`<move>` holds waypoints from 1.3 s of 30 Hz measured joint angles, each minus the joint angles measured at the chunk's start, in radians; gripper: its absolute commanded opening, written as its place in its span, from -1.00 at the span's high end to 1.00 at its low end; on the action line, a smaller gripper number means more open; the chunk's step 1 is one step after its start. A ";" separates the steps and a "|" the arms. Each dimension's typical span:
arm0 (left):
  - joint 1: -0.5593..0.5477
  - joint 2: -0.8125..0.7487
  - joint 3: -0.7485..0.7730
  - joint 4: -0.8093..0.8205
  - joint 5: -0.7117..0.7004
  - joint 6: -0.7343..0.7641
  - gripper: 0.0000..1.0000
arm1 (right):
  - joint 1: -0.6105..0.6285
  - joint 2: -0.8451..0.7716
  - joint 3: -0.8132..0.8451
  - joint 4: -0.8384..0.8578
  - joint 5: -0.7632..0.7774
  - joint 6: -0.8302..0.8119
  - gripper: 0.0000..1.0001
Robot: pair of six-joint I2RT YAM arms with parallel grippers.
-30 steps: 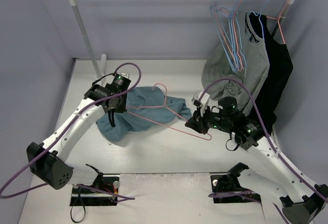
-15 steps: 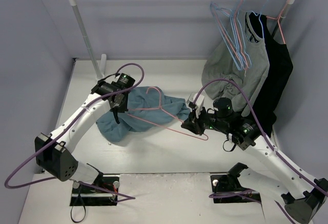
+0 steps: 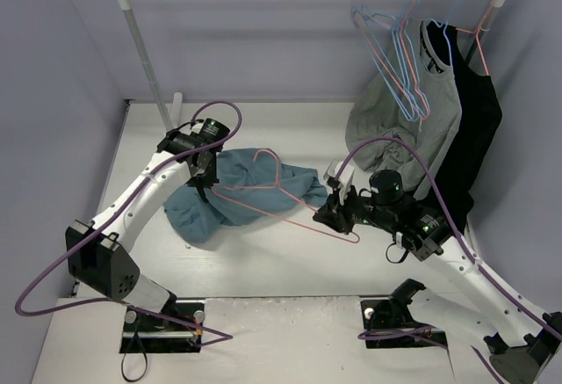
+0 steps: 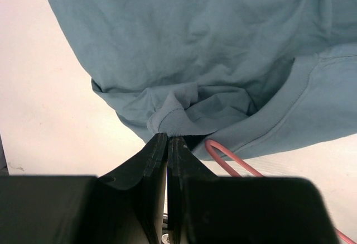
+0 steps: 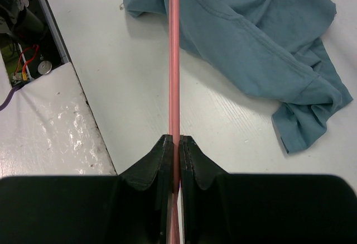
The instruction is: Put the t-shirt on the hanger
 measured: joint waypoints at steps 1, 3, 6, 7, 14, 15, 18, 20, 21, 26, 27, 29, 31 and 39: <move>0.000 0.001 0.004 0.002 0.005 0.000 0.90 | 0.000 0.000 0.000 0.000 0.000 0.002 1.00; 0.000 0.002 0.006 0.005 0.017 0.000 0.90 | 0.000 0.000 0.000 0.001 0.000 0.004 1.00; 0.000 0.002 0.006 0.008 0.036 0.003 0.90 | 0.003 0.002 -0.004 0.013 0.000 0.010 1.00; 0.000 0.002 0.006 0.010 0.040 0.005 0.90 | 0.006 0.003 -0.006 0.018 0.000 0.011 1.00; 0.000 -0.023 -0.012 0.037 0.080 0.034 0.90 | 0.012 0.030 -0.011 0.055 0.000 0.013 1.00; 0.000 -0.030 -0.017 0.038 0.086 0.039 0.90 | 0.013 0.037 -0.011 0.061 -0.002 0.012 1.00; 0.000 -0.043 -0.023 0.045 0.104 0.054 0.90 | 0.017 0.051 -0.016 0.079 -0.003 0.013 1.00; 0.000 -0.050 -0.023 0.054 0.119 0.059 0.90 | 0.023 0.051 -0.038 0.108 -0.004 0.016 1.00; 0.000 -0.053 -0.022 0.057 0.127 0.063 0.90 | 0.025 0.048 -0.052 0.126 -0.004 0.019 1.00; 0.000 -0.069 -0.019 0.064 0.168 0.072 0.90 | 0.026 0.026 -0.161 0.276 -0.008 0.058 1.00; 0.000 -0.072 -0.012 0.063 0.175 0.072 0.90 | 0.026 0.022 -0.181 0.310 -0.008 0.069 1.00; 0.000 -0.073 0.019 0.055 0.188 0.071 0.90 | 0.026 0.014 -0.222 0.386 -0.006 0.091 1.00; 0.000 -0.073 0.062 0.055 0.202 0.067 0.90 | 0.026 0.008 -0.253 0.458 0.003 0.115 1.00; -0.012 -0.058 0.288 0.012 0.235 0.064 0.90 | 0.026 0.029 -0.307 0.769 0.006 0.209 1.00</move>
